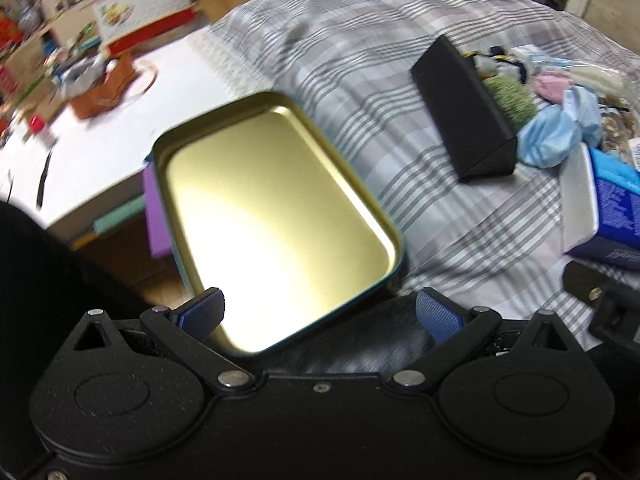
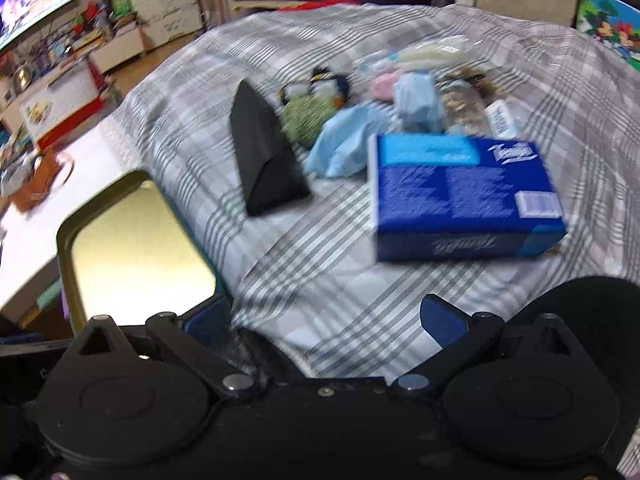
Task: Organize soft objects
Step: 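Grasp the white tissue pack with the right tool while the left tool reaches for the white packaged sponge, then grasp the white packaged sponge with the left tool and lift it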
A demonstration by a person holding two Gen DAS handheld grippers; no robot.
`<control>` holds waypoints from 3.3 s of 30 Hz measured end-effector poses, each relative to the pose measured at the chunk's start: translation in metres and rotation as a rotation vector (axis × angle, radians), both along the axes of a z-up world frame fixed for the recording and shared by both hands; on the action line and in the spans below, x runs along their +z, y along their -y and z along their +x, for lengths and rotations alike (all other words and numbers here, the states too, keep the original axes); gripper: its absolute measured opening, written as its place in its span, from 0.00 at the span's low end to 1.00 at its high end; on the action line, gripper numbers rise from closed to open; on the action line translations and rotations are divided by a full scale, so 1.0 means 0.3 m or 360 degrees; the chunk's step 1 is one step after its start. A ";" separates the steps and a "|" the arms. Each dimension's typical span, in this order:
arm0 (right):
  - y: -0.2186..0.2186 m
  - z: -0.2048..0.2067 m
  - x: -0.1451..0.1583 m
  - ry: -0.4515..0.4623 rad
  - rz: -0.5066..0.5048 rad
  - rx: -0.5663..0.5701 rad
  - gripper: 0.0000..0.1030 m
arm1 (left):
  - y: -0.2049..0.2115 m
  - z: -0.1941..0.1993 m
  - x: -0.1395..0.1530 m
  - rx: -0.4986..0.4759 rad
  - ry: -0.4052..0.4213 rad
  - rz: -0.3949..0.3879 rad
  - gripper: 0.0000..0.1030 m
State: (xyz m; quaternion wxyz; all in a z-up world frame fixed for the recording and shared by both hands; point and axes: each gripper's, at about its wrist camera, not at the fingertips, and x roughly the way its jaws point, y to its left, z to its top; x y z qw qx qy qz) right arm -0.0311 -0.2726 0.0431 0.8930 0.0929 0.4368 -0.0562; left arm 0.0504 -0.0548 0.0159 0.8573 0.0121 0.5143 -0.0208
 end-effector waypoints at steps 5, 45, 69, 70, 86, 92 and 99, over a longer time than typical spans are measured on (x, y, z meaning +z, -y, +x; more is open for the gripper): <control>0.140 0.011 0.066 0.0133 0.0046 -0.0205 0.99 | 0.084 0.056 0.032 -0.0132 0.0045 0.0016 0.96; 0.797 0.517 -0.173 -0.0272 0.0361 -0.0815 0.56 | 0.484 0.453 0.129 -0.0647 0.0057 -0.0021 0.95; 0.769 0.466 -0.137 0.0018 0.0230 -0.0835 0.49 | 0.982 0.707 0.118 -0.1137 0.0529 0.0272 0.95; 0.771 0.465 -0.139 0.0019 0.0238 -0.0835 0.49 | 0.999 0.717 0.120 -0.1203 0.0563 0.0276 0.95; 0.803 0.484 -0.191 0.0050 0.0323 -0.0864 0.50 | 1.265 0.956 -0.036 -0.1502 0.0054 0.0063 0.90; 0.787 0.489 -0.189 0.0083 0.0262 -0.0847 0.50 | 1.251 1.051 -0.064 -0.1360 -0.0259 -0.0240 0.53; 0.768 0.467 -0.160 0.0187 0.0198 -0.0848 0.49 | 1.190 1.034 0.038 -0.1178 -0.0199 -0.0322 0.48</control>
